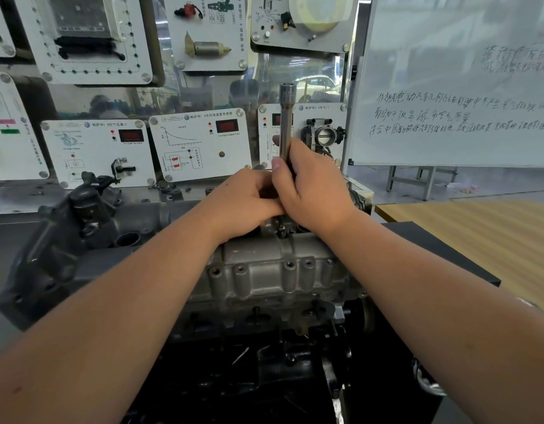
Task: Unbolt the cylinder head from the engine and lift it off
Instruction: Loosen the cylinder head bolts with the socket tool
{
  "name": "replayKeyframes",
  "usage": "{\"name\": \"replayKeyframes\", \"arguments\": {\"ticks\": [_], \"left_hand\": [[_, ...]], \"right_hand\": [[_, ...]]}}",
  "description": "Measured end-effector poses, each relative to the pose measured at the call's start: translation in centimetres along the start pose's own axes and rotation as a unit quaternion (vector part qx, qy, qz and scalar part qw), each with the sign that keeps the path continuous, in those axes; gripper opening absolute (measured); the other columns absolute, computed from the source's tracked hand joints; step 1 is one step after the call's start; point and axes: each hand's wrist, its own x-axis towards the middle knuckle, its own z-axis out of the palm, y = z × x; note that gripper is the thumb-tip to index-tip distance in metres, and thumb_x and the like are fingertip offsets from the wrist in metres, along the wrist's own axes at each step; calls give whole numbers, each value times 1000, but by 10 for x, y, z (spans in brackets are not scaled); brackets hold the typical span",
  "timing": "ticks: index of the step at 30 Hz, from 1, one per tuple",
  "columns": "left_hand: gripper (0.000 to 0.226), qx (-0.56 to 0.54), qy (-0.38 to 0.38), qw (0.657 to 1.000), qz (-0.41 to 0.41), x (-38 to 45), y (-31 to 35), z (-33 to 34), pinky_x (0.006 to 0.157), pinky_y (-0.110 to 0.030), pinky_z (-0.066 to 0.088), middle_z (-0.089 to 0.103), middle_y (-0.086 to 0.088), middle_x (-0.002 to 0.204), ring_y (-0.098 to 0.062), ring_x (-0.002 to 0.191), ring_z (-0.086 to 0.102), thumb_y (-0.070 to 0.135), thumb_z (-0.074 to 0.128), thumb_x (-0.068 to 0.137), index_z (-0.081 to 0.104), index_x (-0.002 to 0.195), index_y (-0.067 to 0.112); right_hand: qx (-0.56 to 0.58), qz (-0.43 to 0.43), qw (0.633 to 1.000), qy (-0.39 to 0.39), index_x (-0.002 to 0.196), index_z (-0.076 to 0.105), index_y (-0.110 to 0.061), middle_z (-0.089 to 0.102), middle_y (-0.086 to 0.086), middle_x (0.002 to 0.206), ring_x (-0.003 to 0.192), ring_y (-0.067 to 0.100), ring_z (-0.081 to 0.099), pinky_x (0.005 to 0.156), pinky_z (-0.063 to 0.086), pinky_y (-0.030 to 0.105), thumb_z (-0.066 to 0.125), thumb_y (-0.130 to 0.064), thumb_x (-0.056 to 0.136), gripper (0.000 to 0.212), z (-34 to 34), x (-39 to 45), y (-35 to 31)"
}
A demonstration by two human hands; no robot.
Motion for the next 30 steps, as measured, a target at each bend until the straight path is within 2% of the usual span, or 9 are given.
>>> {"name": "replayKeyframes", "arguments": {"ticks": [2, 4, 9, 13, 16, 23, 25, 27, 30], "left_hand": [[30, 1, 0, 1000, 10, -1, 0, -2, 51, -6, 41, 70, 25, 67, 7, 61, 66, 33, 69, 78, 65, 75, 63], [32, 19, 3, 1000, 11, 1, -3, -2, 49, -8, 42, 70, 21, 66, 3, 59, 66, 29, 72, 83, 66, 75, 59], [7, 38, 12, 999, -18, 5, -6, -1, 62, -35, 59, 73, 10, 76, -10, 66, 69, 35, 73, 78, 70, 84, 33], [19, 21, 1, 1000, -19, 1, 0, -1, 57, -24, 45, 71, 23, 75, 2, 60, 67, 43, 64, 72, 65, 80, 60], [22, 19, -1, 1000, -19, 1, 0, 1, 57, -22, 45, 72, 24, 78, -1, 59, 67, 44, 62, 73, 64, 78, 66], [25, 18, 8, 1000, 3, 3, -7, -1, 54, -13, 48, 73, 22, 76, -1, 62, 69, 35, 67, 88, 70, 79, 58], [6, -3, 29, 1000, 3, 4, -9, 1, 60, -25, 56, 75, 9, 78, -5, 61, 69, 36, 69, 91, 75, 88, 36], [9, -27, 71, 997, -8, 6, -11, 1, 63, -34, 59, 75, 3, 79, -11, 67, 72, 33, 69, 95, 73, 89, 28], [13, -49, 152, 987, -19, 8, -13, -2, 54, -12, 49, 75, 13, 78, -5, 66, 72, 34, 66, 97, 71, 86, 29]], "right_hand": [[-2, -1, 1000, -4, 119, 60, 1, 68, 10, 84, 76, 35, 63, 66, 50, 46, 40, -32, 97, 44, -1, -1, -1], [-4, -4, 1000, -7, 121, 58, -2, 59, -2, 72, 69, 28, 59, 61, 47, 40, 46, -34, 100, 40, -1, -1, -1], [-33, -11, 999, -8, 122, 56, -3, 54, -2, 66, 62, 27, 58, 57, 47, 39, 57, -33, 102, 36, 1, 1, -1], [-18, -13, 1000, 1, 115, 59, 3, 67, 14, 79, 73, 38, 63, 66, 50, 49, 49, -25, 103, 32, 1, 1, 1], [-18, -13, 1000, 6, 117, 60, 3, 68, 15, 81, 75, 39, 63, 67, 50, 49, 45, -28, 102, 37, 1, 0, 1], [11, -9, 1000, 2, 116, 60, -4, 46, -16, 64, 62, 20, 55, 58, 45, 36, 42, -40, 99, 44, 1, 1, 2], [41, 13, 999, 12, 107, 62, -4, 51, -12, 63, 61, 18, 55, 57, 43, 33, 41, -39, 99, 42, 1, 1, 7], [102, 62, 992, 28, 85, 60, 2, 56, 8, 61, 59, 23, 53, 57, 41, 39, 40, -34, 97, 43, 0, 2, 13], [108, 125, 986, -18, 73, 63, -1, 60, 12, 60, 55, 14, 48, 54, 40, 35, 48, -30, 86, 36, -1, 4, 18]]}}
